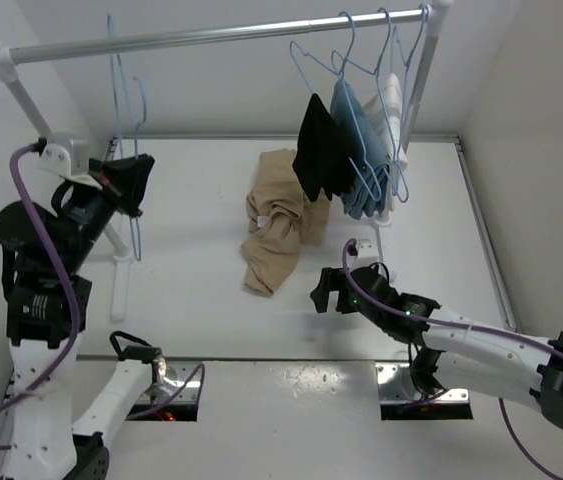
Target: Place the t-shirt on the hanger
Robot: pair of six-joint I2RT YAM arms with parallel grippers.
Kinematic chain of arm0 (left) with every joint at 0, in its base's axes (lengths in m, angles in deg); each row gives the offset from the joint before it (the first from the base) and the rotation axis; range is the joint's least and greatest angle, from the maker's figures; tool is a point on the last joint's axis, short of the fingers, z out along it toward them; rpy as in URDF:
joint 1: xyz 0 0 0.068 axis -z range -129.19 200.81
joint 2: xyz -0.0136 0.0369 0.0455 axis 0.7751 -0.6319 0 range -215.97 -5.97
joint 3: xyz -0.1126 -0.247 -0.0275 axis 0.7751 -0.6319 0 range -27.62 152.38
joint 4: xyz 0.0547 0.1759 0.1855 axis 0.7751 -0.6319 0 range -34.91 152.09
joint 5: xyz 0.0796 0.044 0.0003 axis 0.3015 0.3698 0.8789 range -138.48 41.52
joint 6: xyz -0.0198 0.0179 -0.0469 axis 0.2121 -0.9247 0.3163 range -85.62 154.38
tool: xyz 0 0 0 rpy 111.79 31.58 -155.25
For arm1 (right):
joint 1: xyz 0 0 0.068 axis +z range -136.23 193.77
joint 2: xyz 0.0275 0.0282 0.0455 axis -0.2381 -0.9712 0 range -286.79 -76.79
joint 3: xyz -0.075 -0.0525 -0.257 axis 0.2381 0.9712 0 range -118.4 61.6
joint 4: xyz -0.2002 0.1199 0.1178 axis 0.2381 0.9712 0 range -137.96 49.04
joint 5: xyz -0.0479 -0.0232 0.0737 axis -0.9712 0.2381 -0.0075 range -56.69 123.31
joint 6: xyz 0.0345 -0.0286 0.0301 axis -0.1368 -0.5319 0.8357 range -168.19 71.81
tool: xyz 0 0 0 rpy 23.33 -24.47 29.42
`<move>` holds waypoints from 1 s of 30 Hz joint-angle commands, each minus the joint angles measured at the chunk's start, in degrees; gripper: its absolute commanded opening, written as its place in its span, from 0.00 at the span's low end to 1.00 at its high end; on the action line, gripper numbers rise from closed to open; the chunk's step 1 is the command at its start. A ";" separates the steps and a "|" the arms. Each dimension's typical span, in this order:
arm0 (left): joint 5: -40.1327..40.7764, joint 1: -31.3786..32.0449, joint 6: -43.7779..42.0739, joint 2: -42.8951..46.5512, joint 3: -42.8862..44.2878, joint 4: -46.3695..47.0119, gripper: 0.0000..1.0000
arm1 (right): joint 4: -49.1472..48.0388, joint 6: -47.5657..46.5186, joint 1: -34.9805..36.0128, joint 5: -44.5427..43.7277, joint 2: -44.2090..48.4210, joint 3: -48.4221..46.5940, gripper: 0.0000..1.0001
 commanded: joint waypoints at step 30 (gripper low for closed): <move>8.13 10.00 -20.08 -0.62 -27.23 -6.69 0.00 | -30.12 5.10 8.24 1.01 -44.49 -51.48 0.82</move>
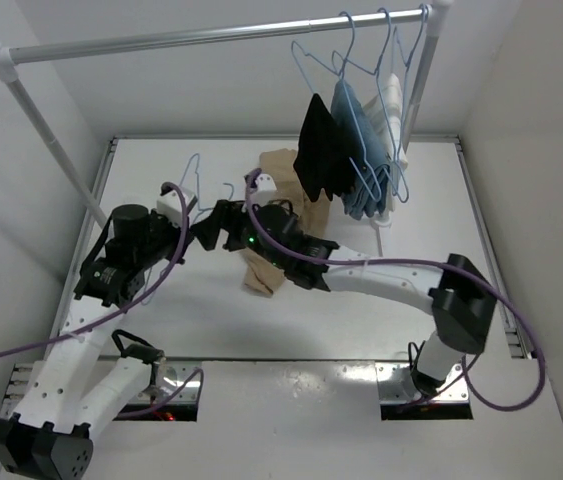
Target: Place the t-shirt on the hanger
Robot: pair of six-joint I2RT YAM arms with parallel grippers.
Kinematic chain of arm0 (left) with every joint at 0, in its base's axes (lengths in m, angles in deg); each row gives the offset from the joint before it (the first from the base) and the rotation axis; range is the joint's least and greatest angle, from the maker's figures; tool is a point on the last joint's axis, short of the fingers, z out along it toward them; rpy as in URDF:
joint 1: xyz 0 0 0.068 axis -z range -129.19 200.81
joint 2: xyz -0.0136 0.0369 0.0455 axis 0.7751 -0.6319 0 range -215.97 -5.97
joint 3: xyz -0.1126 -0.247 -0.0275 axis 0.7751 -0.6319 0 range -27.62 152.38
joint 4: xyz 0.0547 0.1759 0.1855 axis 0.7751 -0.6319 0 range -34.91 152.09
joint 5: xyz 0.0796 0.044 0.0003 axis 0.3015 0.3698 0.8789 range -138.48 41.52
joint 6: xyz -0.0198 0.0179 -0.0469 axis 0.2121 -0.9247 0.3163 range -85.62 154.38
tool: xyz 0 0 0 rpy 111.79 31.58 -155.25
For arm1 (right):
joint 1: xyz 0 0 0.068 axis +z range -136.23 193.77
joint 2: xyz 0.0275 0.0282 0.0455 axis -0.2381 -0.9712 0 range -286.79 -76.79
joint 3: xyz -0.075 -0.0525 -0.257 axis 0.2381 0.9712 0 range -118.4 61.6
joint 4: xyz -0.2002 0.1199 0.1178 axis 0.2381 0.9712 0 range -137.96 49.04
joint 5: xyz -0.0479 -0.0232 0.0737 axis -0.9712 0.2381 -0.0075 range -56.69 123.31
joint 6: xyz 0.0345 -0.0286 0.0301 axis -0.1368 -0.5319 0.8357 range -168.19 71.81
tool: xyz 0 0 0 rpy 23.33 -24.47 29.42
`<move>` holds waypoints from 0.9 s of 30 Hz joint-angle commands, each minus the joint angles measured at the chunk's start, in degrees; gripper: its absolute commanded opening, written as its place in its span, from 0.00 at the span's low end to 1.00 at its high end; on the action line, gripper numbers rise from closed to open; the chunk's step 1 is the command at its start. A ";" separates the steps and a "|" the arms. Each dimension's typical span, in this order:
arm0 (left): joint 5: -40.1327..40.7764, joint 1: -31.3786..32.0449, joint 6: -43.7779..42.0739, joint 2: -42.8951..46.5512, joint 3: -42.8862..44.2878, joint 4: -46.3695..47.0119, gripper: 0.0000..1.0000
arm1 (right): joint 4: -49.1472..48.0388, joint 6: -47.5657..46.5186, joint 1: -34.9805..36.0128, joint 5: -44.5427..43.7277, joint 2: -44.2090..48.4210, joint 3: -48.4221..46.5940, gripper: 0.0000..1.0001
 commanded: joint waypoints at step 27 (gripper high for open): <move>-1.94 3.72 -1.30 -1.79 -1.10 5.42 0.05 | 3.41 11.75 -0.15 -16.43 -14.08 -13.81 0.00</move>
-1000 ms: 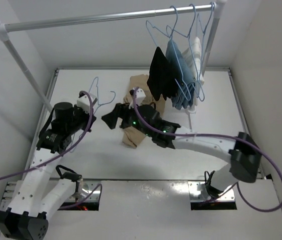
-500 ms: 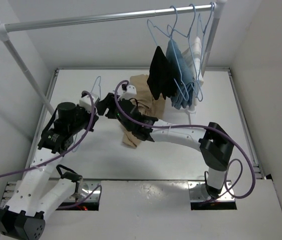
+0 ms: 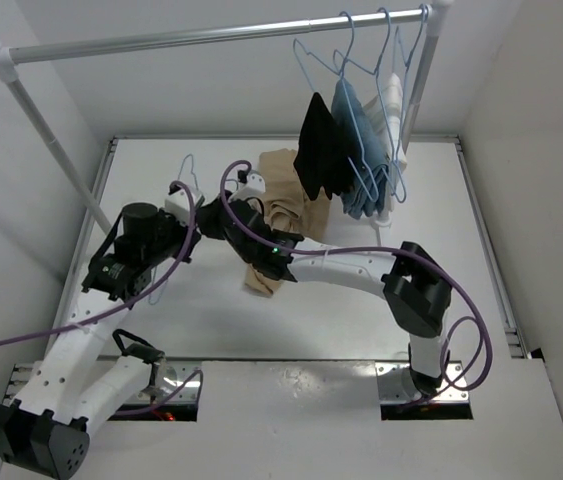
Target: Place the t-shirt on the hanger
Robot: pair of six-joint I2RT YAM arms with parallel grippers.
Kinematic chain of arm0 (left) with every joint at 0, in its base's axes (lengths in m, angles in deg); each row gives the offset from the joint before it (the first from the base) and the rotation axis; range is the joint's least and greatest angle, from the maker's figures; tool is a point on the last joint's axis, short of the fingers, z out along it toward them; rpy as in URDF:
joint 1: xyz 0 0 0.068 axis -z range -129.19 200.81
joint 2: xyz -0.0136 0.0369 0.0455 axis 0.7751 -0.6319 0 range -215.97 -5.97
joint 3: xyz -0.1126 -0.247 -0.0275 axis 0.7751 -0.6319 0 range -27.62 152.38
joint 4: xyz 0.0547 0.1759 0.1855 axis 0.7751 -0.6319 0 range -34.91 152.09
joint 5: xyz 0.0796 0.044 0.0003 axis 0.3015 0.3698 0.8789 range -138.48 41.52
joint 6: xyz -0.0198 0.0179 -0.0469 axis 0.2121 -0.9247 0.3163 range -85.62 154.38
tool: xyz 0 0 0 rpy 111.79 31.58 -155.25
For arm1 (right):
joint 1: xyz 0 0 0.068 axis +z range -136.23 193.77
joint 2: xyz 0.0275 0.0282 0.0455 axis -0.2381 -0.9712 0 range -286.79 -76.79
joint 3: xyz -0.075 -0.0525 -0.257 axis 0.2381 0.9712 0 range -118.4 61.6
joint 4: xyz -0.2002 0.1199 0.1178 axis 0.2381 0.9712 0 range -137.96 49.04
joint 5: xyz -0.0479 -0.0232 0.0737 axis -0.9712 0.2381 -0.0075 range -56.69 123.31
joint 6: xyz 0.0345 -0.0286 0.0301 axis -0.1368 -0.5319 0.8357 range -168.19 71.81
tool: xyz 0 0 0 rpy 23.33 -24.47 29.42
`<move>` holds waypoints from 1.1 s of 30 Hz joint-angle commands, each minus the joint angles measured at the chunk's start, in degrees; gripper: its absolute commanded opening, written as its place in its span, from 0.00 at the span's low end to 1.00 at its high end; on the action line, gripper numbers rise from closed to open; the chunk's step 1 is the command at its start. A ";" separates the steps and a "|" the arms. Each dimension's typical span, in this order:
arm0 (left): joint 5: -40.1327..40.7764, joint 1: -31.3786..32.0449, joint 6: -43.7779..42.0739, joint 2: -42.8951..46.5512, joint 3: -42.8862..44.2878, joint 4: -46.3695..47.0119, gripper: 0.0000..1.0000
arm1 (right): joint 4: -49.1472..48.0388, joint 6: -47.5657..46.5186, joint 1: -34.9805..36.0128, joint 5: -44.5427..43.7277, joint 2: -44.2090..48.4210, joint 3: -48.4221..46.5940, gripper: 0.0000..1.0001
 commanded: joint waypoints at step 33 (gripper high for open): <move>-9.83 4.39 -6.78 -19.26 5.22 6.70 0.92 | 26.56 -24.32 -3.71 -4.90 44.62 27.50 0.00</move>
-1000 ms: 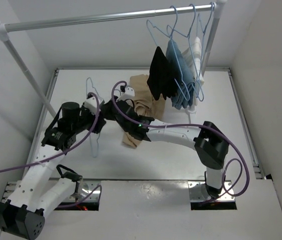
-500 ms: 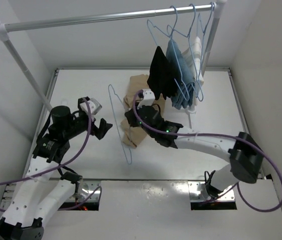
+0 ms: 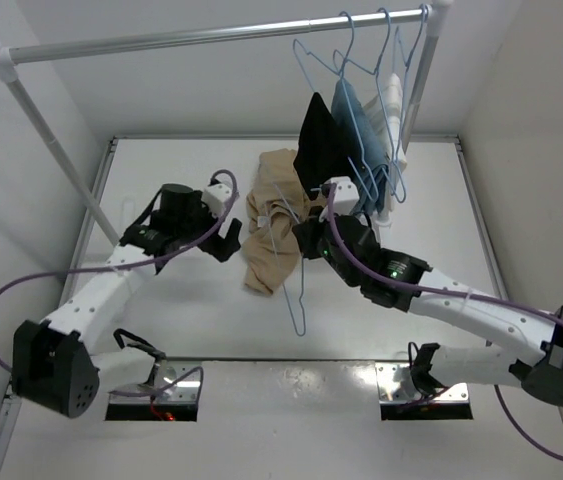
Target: Place the t-shirt on the hanger
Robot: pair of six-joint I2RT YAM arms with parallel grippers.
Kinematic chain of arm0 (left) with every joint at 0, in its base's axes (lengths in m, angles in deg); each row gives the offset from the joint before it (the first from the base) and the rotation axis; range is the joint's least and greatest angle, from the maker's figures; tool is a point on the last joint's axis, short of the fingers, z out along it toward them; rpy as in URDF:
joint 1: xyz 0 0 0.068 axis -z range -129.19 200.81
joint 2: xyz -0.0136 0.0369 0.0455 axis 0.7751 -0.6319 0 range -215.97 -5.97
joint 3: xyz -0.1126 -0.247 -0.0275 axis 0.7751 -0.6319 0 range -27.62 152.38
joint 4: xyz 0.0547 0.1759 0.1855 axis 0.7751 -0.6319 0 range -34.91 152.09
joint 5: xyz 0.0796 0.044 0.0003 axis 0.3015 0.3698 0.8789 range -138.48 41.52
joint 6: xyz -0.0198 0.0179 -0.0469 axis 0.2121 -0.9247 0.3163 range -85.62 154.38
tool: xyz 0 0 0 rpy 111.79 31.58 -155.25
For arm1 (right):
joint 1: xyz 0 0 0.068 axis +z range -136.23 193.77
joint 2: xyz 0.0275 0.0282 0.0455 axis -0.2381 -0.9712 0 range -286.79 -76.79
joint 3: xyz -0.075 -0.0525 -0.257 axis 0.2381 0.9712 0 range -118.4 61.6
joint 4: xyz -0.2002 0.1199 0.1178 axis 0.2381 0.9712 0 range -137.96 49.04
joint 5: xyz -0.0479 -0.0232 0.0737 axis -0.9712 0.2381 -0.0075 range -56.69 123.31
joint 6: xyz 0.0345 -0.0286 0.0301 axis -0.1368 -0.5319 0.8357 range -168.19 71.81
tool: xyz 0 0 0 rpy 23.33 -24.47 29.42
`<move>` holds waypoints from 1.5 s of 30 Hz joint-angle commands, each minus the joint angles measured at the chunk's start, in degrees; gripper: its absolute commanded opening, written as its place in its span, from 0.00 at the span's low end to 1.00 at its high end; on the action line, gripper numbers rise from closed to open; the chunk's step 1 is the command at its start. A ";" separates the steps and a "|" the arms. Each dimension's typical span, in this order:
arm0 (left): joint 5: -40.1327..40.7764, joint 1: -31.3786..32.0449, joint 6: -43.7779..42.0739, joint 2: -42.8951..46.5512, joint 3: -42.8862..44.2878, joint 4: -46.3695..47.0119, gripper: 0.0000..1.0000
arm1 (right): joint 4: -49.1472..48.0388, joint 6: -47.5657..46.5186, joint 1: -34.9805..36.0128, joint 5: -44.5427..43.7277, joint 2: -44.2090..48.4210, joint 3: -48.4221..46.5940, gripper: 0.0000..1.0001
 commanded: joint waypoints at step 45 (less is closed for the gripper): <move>-13.99 24.53 -43.13 3.40 -1.83 -9.98 0.85 | 13.70 -1.16 -0.11 -9.56 13.10 2.49 0.00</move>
